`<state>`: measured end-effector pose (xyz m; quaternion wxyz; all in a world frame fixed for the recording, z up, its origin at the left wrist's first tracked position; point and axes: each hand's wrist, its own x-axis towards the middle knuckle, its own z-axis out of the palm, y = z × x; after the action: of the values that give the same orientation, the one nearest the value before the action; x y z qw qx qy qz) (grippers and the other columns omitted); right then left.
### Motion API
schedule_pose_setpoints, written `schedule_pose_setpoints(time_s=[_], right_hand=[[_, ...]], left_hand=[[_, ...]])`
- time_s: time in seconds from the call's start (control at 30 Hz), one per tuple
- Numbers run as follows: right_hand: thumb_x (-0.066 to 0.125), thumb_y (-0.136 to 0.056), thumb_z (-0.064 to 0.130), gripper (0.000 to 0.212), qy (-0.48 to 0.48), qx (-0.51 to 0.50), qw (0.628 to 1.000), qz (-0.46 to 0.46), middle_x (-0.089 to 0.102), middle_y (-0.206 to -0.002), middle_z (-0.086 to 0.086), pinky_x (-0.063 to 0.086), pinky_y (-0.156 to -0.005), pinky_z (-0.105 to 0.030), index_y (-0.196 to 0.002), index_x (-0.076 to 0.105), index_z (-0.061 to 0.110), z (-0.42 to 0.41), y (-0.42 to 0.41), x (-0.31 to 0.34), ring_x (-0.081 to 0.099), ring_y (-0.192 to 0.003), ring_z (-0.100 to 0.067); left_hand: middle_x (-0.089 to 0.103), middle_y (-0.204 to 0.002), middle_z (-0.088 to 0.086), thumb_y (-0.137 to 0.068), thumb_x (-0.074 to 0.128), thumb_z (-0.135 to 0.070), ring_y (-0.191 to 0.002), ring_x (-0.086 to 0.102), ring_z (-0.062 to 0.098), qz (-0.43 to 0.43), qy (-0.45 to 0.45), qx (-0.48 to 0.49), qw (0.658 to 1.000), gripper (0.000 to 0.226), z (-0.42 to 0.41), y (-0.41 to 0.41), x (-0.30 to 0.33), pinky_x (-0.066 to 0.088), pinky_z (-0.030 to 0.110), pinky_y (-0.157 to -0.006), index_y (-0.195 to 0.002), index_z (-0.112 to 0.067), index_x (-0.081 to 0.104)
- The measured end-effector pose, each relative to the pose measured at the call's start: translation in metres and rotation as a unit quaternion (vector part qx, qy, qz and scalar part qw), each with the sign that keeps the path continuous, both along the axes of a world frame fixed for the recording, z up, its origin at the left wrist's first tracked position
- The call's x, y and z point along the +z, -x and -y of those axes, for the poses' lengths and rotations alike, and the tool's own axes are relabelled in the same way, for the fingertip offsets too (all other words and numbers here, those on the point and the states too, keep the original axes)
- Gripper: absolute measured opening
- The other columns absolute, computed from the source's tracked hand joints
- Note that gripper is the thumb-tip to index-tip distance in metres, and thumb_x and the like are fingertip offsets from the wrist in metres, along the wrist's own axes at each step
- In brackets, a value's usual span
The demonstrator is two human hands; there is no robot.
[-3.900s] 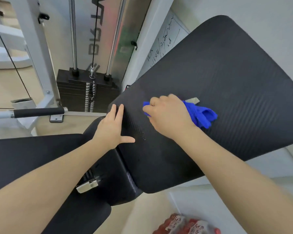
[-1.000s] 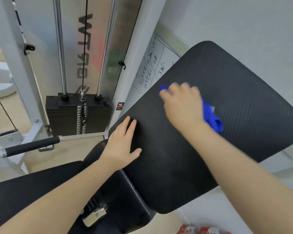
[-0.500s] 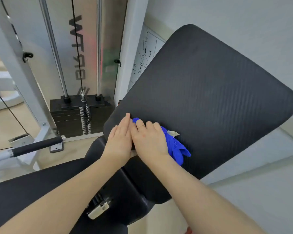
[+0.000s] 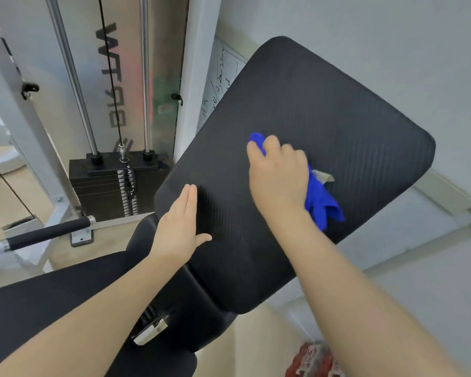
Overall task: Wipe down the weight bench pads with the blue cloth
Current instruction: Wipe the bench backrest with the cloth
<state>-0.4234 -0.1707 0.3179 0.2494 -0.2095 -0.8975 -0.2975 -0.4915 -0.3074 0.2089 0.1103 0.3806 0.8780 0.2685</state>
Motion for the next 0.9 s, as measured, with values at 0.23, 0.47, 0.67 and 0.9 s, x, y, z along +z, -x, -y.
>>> schedule_pose_setpoints(time_s=[0.23,0.47,0.67,0.9], right_hand=[[0.047,-0.073,0.011,0.029,0.023,0.096,0.964,0.245,0.059,-0.086,-0.002,0.036,-0.060,-0.032,-0.094,0.065,0.019,0.041,-0.039,-0.037,0.054,-0.073,-0.022],[0.055,-0.062,-0.007,0.017,-0.025,0.033,0.999,-0.017,0.058,-0.076,-0.016,0.026,-0.057,-0.034,-0.068,0.060,0.008,-0.051,-0.020,0.079,0.049,-0.060,-0.029],[0.038,-0.069,0.003,0.028,-0.033,0.031,0.999,-0.020,0.058,-0.068,-0.003,0.030,-0.052,-0.028,-0.074,0.063,0.014,-0.007,-0.032,0.005,0.045,-0.050,-0.022],[0.039,-0.072,0.009,0.028,-0.003,0.107,0.984,0.142,0.059,-0.075,0.002,0.035,-0.058,-0.027,-0.076,0.065,0.021,0.008,-0.056,-0.006,0.052,-0.063,-0.019]], left_hand=[[0.018,-0.151,0.008,-0.078,0.070,-0.036,-0.127,0.041,0.027,-0.045,0.006,0.032,0.998,0.104,0.004,-0.012,0.003,0.046,0.039,-0.091,-0.147,-0.012,-0.004],[0.019,-0.149,0.005,-0.079,0.068,-0.038,-0.125,0.041,0.025,-0.041,-0.066,-0.012,0.997,0.098,-0.007,-0.028,0.030,0.042,0.039,-0.101,-0.148,-0.017,0.001],[-0.004,-0.157,0.009,-0.058,0.074,-0.061,-0.143,0.012,0.025,-0.076,-0.003,-0.078,0.994,0.127,-0.018,-0.044,0.019,0.023,0.041,-0.115,-0.148,-0.016,-0.003],[-0.011,-0.157,0.010,-0.059,0.077,-0.054,-0.144,0.010,0.023,-0.073,0.011,-0.050,0.996,0.130,-0.022,-0.053,0.019,0.028,0.037,-0.112,-0.147,-0.007,-0.006]])
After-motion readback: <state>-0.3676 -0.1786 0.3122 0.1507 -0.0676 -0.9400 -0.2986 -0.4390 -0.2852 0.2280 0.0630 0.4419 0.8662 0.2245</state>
